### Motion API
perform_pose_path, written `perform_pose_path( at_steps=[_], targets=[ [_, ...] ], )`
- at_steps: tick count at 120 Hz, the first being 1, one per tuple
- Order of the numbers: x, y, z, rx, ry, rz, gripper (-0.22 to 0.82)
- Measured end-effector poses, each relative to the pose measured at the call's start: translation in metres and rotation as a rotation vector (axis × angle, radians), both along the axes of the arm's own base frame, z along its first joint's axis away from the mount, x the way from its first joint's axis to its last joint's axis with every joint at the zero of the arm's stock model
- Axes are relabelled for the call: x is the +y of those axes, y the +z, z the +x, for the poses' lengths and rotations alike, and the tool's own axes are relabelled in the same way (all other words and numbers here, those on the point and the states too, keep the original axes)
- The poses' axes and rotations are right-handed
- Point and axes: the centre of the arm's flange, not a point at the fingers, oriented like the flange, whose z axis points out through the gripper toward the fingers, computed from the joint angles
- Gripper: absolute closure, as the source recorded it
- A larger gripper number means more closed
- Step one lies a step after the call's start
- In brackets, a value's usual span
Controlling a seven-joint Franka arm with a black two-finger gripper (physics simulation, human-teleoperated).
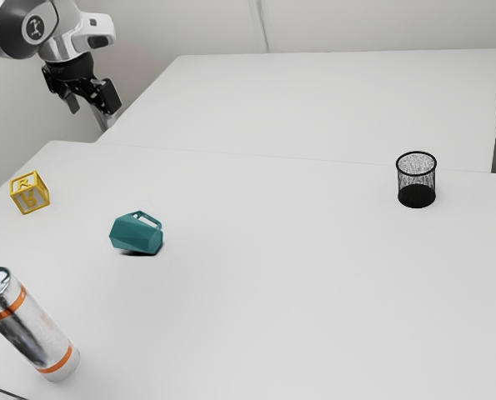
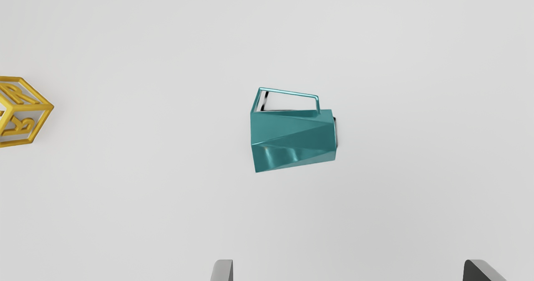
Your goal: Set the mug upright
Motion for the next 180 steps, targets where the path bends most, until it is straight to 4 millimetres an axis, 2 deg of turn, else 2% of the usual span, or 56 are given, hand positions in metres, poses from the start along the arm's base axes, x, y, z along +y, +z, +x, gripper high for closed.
perform_pose_path(
  at_steps=[28, 38, 45, 53, 68, 84, 91, 95, 105, 112, 139, 164, 180],
  targets=[
    [0.005, -0.007, -0.003, 0.011, 0.007, -0.002, 0.00],
    [0.020, -0.009, -0.005, 0.013, 0.037, -0.004, 0.00],
    [0.036, -0.019, -0.007, 0.032, 0.070, -0.021, 0.00],
    [0.063, -0.036, -0.011, 0.060, 0.133, -0.081, 0.00],
    [0.136, -0.081, -0.026, 0.119, 0.305, -0.222, 0.00],
    [0.201, -0.140, -0.028, 0.169, 0.470, -0.387, 0.00],
    [0.222, -0.163, -0.026, 0.182, 0.525, -0.456, 0.00],
    [0.224, -0.176, -0.019, 0.191, 0.538, -0.490, 0.00],
    [0.214, -0.207, 0.006, 0.218, 0.540, -0.565, 0.00],
    [0.213, -0.229, 0.017, 0.235, 0.556, -0.614, 0.00],
    [0.249, -0.300, 0.029, 0.255, 0.665, -0.749, 0.00],
    [0.253, -0.330, 0.055, 0.208, 0.663, -0.815, 0.00],
    [0.248, -0.346, 0.060, 0.192, 0.672, -0.877, 0.00]
  ],
)
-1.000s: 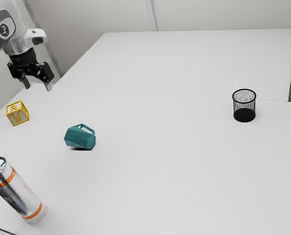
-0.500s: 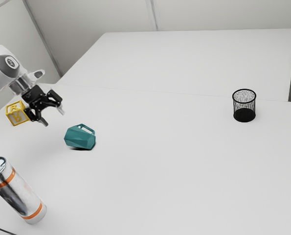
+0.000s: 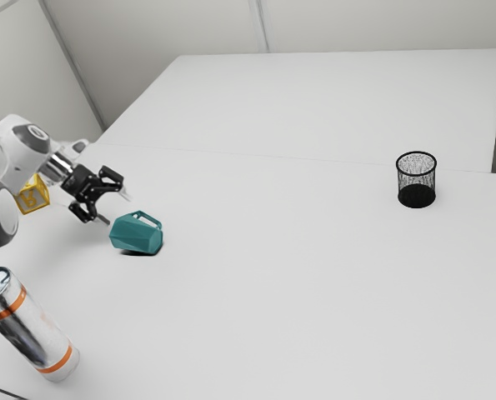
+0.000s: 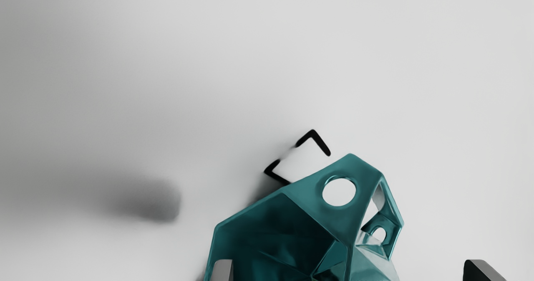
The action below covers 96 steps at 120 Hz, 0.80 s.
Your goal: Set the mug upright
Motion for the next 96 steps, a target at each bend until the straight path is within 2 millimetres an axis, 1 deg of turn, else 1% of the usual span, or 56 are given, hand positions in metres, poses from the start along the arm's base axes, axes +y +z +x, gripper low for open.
perform_pose_path(
  at_steps=[11, 23, 32, 39, 44, 57, 66, 73, 80, 96],
  targets=[
    [-0.007, -0.009, -0.002, -0.006, 0.016, -0.052, 0.00],
    [-0.024, -0.017, 0.001, -0.009, 0.005, -0.107, 0.00],
    [-0.033, -0.028, -0.004, 0.003, 0.011, -0.155, 0.00],
    [-0.036, -0.032, -0.006, 0.005, 0.014, -0.179, 0.01],
    [-0.037, -0.033, -0.006, 0.005, 0.013, -0.186, 0.09],
    [-0.038, -0.031, -0.006, 0.002, 0.005, -0.191, 0.39],
    [-0.038, -0.028, -0.005, -0.003, 0.000, -0.192, 0.53],
    [-0.038, -0.026, -0.005, -0.006, -0.004, -0.192, 0.61],
    [-0.038, -0.024, -0.004, -0.011, -0.008, -0.192, 0.66],
    [-0.044, -0.017, 0.002, -0.026, -0.026, -0.190, 0.73]
  ],
)
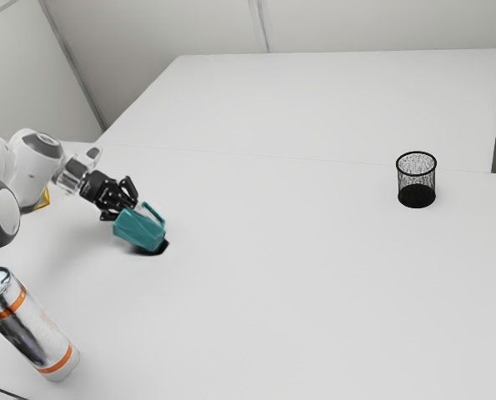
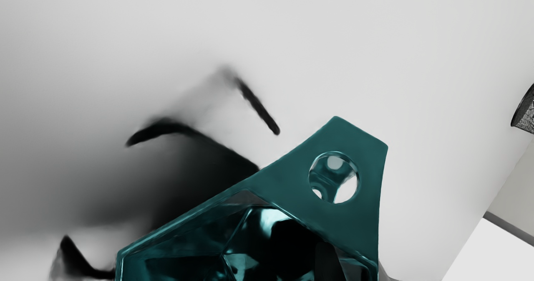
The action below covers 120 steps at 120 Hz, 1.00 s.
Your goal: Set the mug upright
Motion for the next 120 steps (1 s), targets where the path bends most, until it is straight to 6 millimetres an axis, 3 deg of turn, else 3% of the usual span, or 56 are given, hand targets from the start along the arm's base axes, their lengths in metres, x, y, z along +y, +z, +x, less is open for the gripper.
perform_pose_path(
  at_steps=[24, 49, 67, 84, 103, 120],
  targets=[
    [-0.014, 0.019, 0.011, -0.024, -0.051, 0.033, 0.77],
    [-0.074, 0.083, 0.029, -0.090, -0.290, 0.313, 0.78],
    [-0.114, 0.114, 0.028, -0.124, -0.416, 0.527, 0.78],
    [-0.155, 0.120, 0.012, -0.130, -0.480, 0.663, 0.79],
    [-0.180, 0.109, -0.004, -0.113, -0.460, 0.732, 0.79],
    [-0.192, 0.097, -0.005, -0.118, -0.405, 0.763, 0.78]
  ],
)
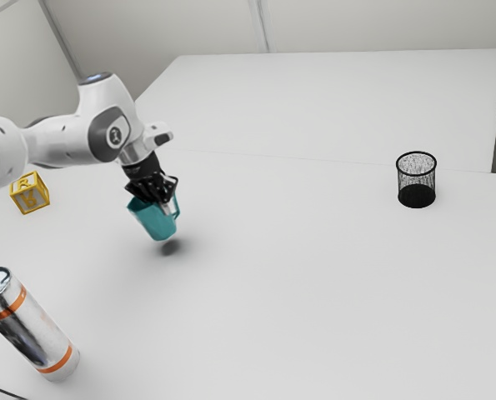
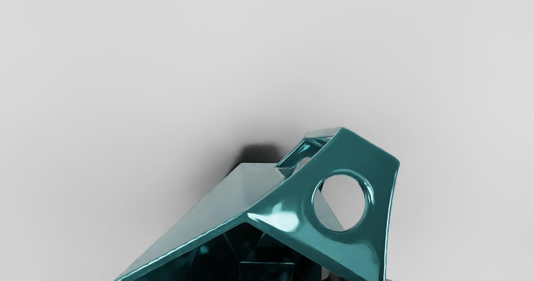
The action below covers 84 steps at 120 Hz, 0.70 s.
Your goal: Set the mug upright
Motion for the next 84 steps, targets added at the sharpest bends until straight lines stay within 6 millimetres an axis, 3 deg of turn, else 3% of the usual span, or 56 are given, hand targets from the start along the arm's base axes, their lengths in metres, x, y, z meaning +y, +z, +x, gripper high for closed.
perform_pose_path(
  at_steps=[39, 55, 68, 84],
  targets=[
    [-0.008, -0.049, 0.013, 0.017, 0.113, 0.002, 0.78],
    [-0.009, -0.055, 0.015, 0.018, 0.146, 0.004, 0.78],
    [-0.010, -0.053, 0.016, 0.012, 0.167, 0.002, 0.54],
    [-0.011, -0.033, 0.016, -0.016, 0.186, 0.003, 0.29]
  ],
)
